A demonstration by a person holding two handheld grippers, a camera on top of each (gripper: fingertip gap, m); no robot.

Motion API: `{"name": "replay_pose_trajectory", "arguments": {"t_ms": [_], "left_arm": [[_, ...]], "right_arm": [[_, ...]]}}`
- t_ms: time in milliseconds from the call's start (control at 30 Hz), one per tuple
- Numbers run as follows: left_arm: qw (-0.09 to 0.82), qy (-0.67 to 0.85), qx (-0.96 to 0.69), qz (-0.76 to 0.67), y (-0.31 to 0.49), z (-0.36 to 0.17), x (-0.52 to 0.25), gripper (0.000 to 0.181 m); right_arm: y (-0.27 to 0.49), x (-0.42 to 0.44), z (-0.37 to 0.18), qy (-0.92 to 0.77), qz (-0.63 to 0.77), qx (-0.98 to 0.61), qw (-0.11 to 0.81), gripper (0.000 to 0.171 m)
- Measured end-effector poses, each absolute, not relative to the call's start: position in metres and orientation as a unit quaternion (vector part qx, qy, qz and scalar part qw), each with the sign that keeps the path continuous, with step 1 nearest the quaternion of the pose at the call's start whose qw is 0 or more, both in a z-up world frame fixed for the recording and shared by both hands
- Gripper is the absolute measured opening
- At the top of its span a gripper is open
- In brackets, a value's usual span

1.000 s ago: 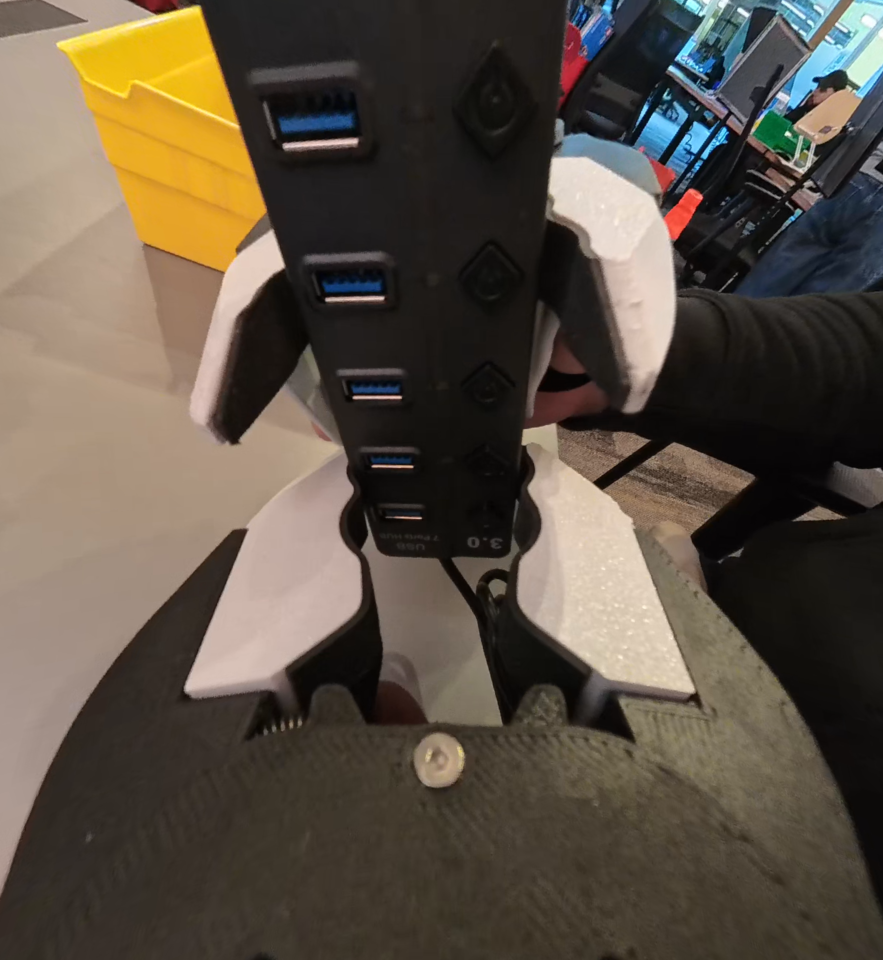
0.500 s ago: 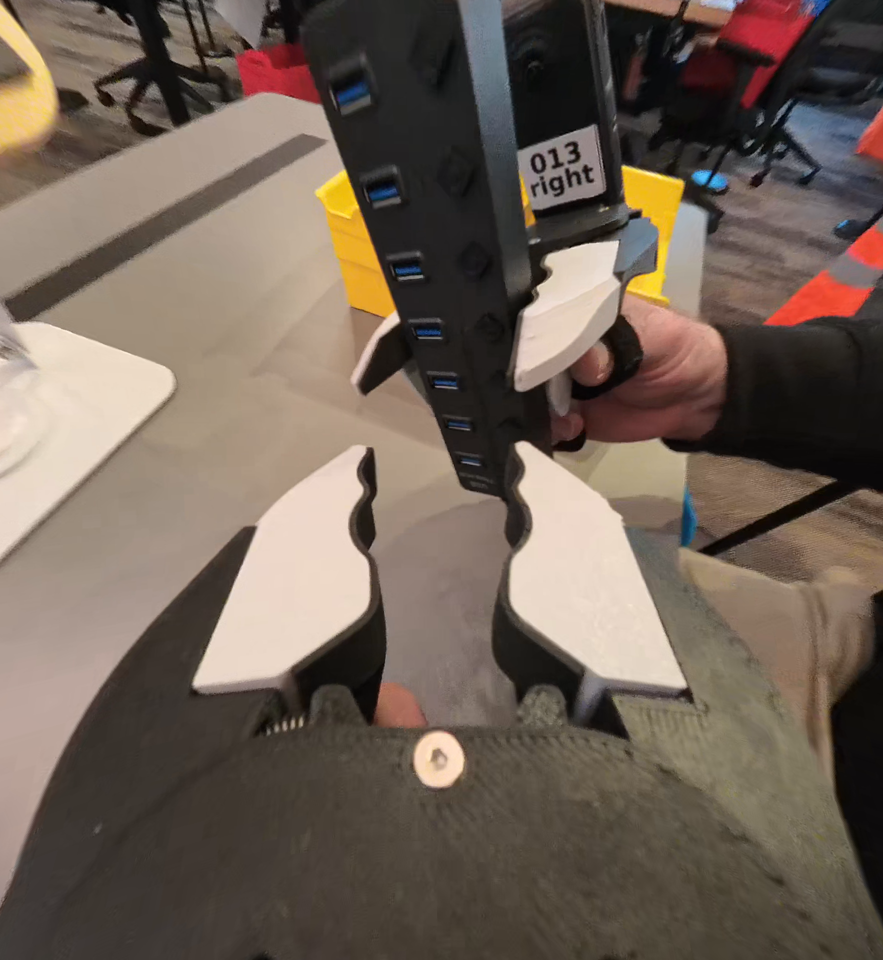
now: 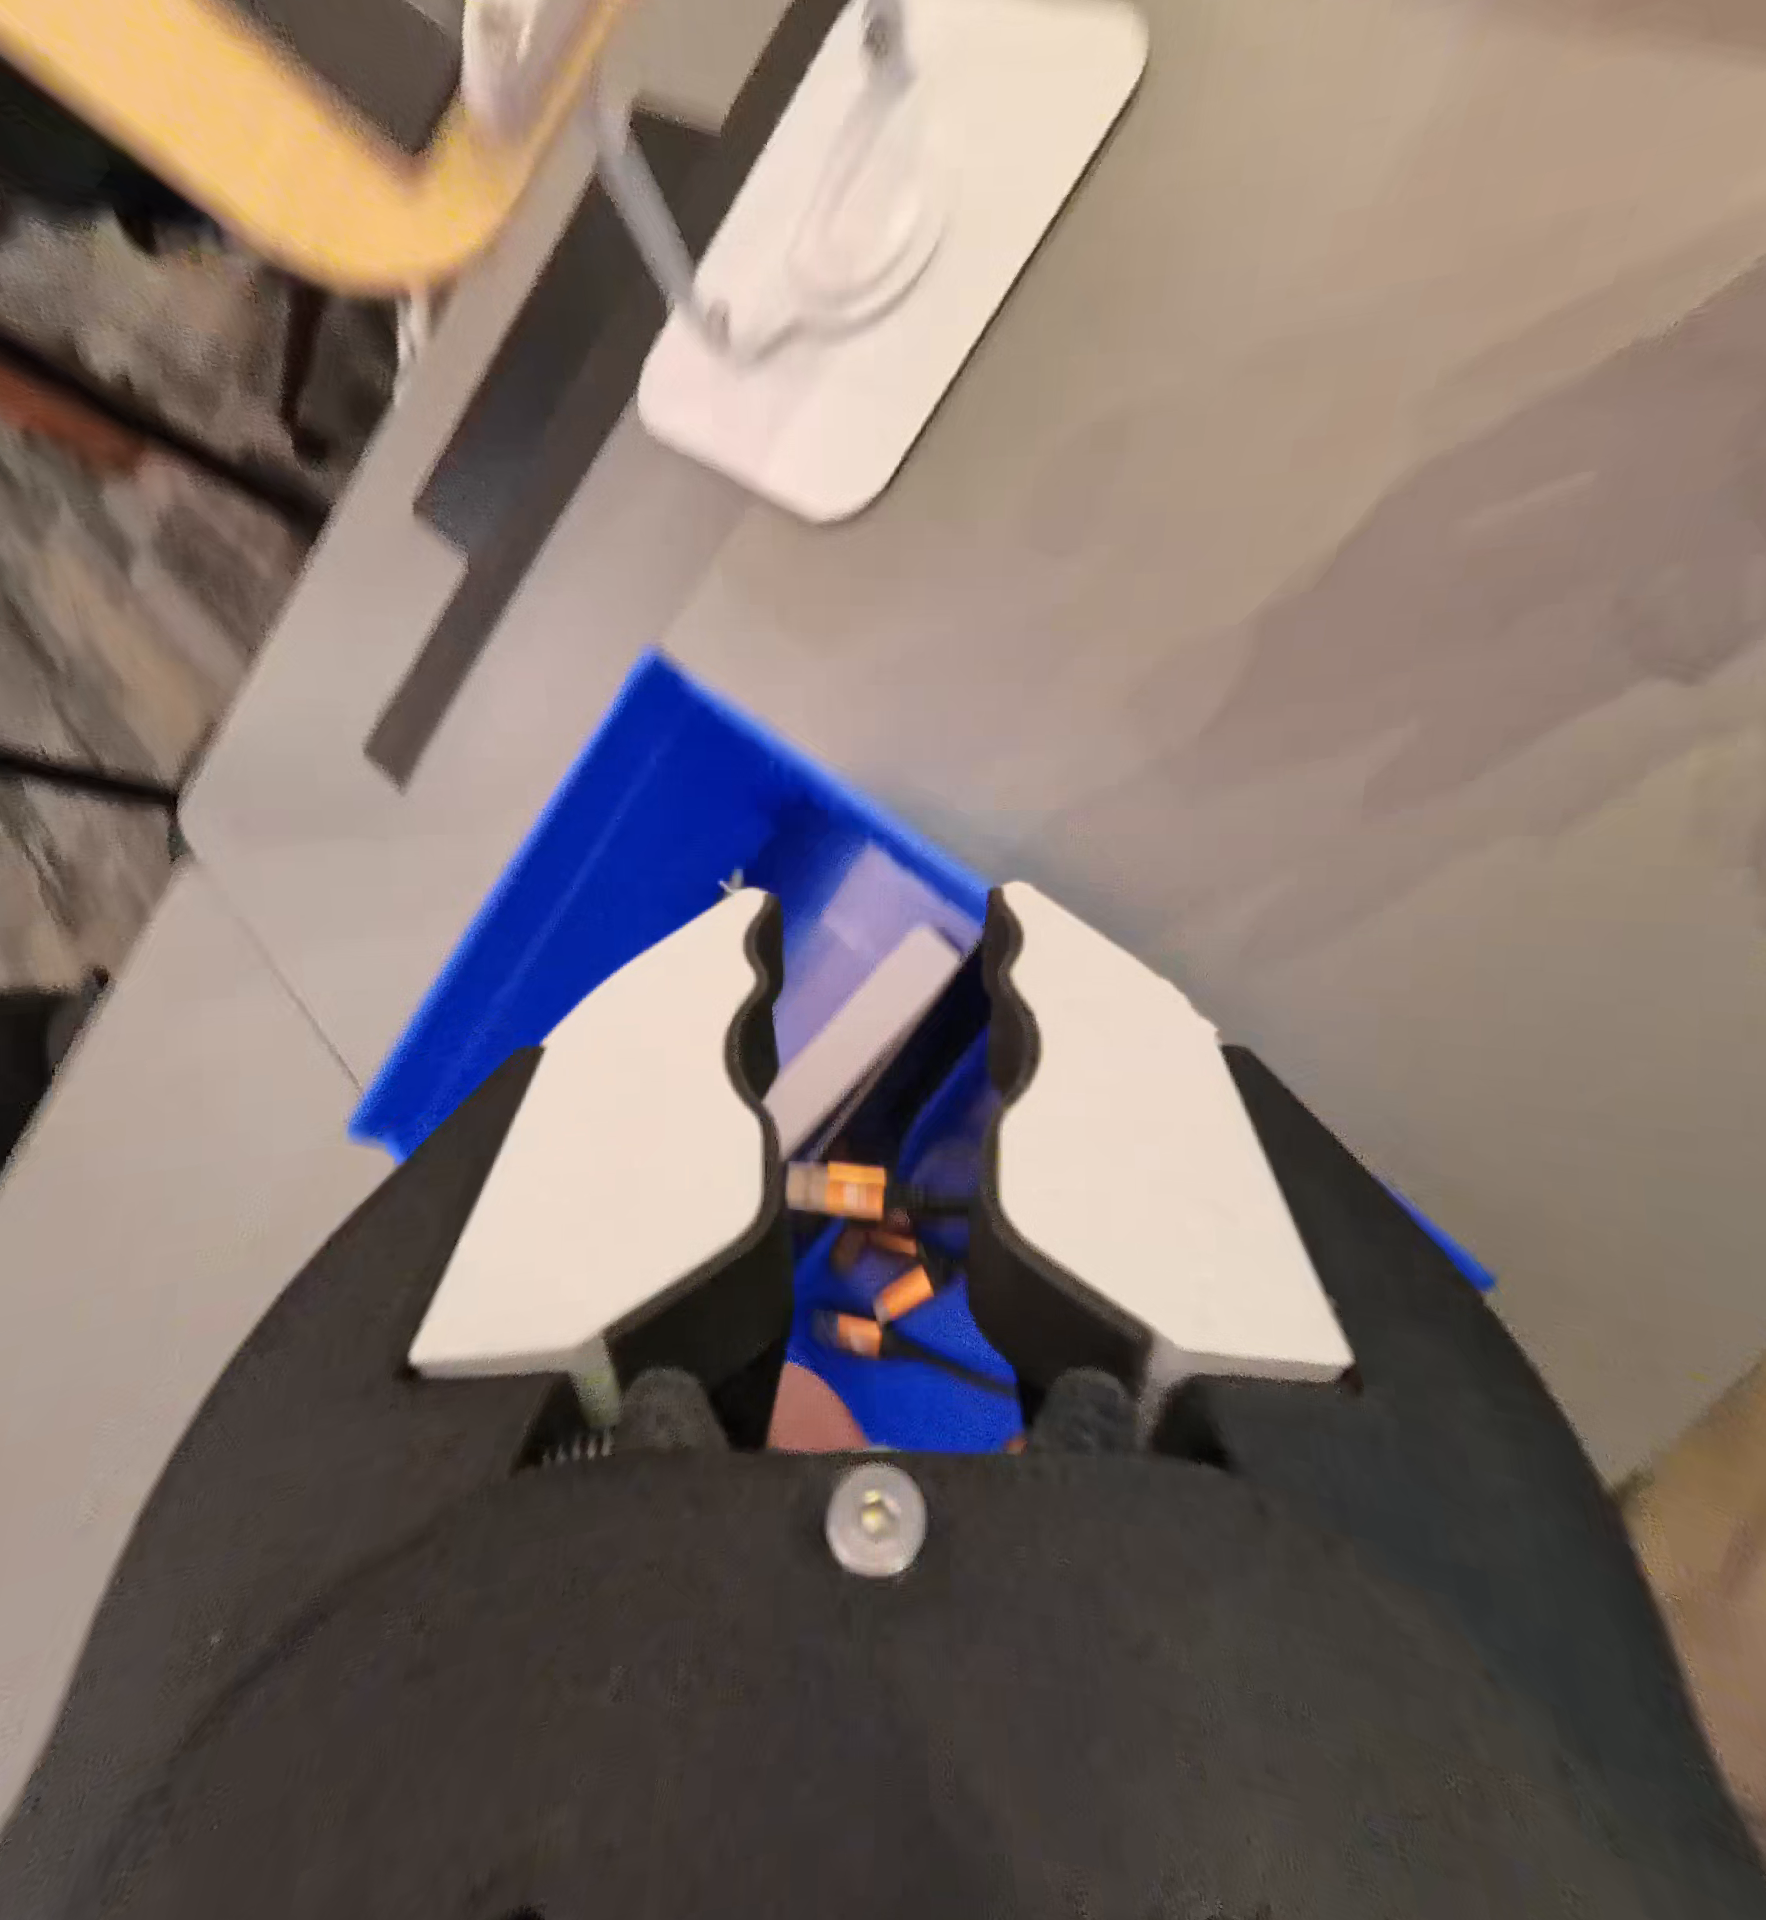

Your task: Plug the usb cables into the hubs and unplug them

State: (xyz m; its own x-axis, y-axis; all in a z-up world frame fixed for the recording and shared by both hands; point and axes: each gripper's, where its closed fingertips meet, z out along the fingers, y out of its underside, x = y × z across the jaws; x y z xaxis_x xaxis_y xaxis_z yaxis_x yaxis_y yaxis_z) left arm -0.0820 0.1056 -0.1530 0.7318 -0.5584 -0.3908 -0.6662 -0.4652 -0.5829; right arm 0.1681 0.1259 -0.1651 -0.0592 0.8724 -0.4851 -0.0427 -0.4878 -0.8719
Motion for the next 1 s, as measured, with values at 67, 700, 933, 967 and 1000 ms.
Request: {"name": "replay_pose_trajectory", "arguments": {"t_ms": [67, 700, 933, 967, 1000], "left_arm": [[0.357, 0.308, -0.88, 0.063, 0.094, -0.165, -0.102, 0.039], [0.326, 0.109, -0.909, 0.235, 0.071, -0.257, -0.161, 0.023], [0.355, 0.099, -0.903, 0.222, 0.073, -0.251, -0.168, 0.01], [0.358, 0.106, -0.901, 0.221, 0.073, -0.25, -0.166, 0.01], [0.363, 0.112, -0.898, 0.221, 0.074, -0.249, -0.166, 0.01]], "right_arm": [[0.126, 0.168, -0.166, -0.356, 0.632, -0.586, 0.362, 0.064], [0.127, 0.165, -0.169, -0.36, 0.617, -0.596, 0.366, 0.064], [0.125, 0.164, -0.168, -0.361, 0.621, -0.593, 0.364, 0.065], [0.125, 0.164, -0.168, -0.361, 0.621, -0.593, 0.363, 0.065], [0.124, 0.163, -0.168, -0.362, 0.621, -0.593, 0.363, 0.064]]}}
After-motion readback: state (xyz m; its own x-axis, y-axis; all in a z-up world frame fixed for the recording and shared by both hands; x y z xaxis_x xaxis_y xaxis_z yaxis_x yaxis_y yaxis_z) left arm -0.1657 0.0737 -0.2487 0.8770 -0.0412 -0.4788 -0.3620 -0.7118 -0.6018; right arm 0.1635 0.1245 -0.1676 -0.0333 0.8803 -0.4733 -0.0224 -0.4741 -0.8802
